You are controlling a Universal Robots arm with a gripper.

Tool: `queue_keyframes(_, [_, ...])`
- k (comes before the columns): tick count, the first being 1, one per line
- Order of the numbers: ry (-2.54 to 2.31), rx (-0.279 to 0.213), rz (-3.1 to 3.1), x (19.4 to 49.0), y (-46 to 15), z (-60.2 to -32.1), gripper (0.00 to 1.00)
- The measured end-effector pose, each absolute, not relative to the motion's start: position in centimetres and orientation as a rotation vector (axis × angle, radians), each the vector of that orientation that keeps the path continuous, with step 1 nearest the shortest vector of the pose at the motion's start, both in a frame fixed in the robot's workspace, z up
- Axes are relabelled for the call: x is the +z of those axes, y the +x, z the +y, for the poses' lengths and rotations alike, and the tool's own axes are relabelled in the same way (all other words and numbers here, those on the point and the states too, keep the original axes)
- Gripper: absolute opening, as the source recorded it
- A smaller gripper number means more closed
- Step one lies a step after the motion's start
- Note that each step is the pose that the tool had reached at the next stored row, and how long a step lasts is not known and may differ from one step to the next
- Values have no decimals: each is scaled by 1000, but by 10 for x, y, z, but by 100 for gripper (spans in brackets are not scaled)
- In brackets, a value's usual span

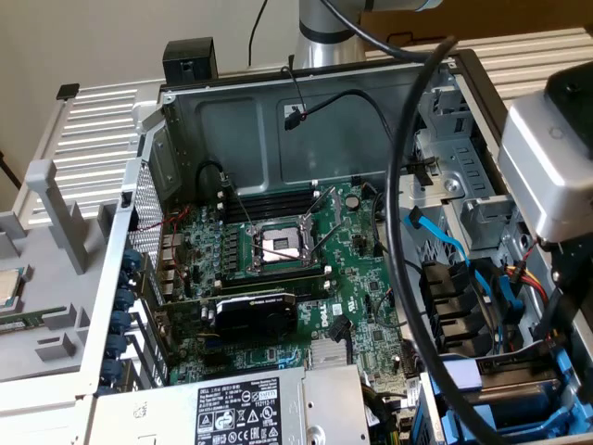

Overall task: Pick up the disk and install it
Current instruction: 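Insert the first disk wire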

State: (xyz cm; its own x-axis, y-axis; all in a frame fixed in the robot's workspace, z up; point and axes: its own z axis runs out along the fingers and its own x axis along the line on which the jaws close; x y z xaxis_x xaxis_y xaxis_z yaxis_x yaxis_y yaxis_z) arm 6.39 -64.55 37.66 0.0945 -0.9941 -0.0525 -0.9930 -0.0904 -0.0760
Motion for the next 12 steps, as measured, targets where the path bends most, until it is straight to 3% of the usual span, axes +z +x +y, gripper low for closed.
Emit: queue_keyframes(12, [-2219,101,2014,373,66,-654,49])
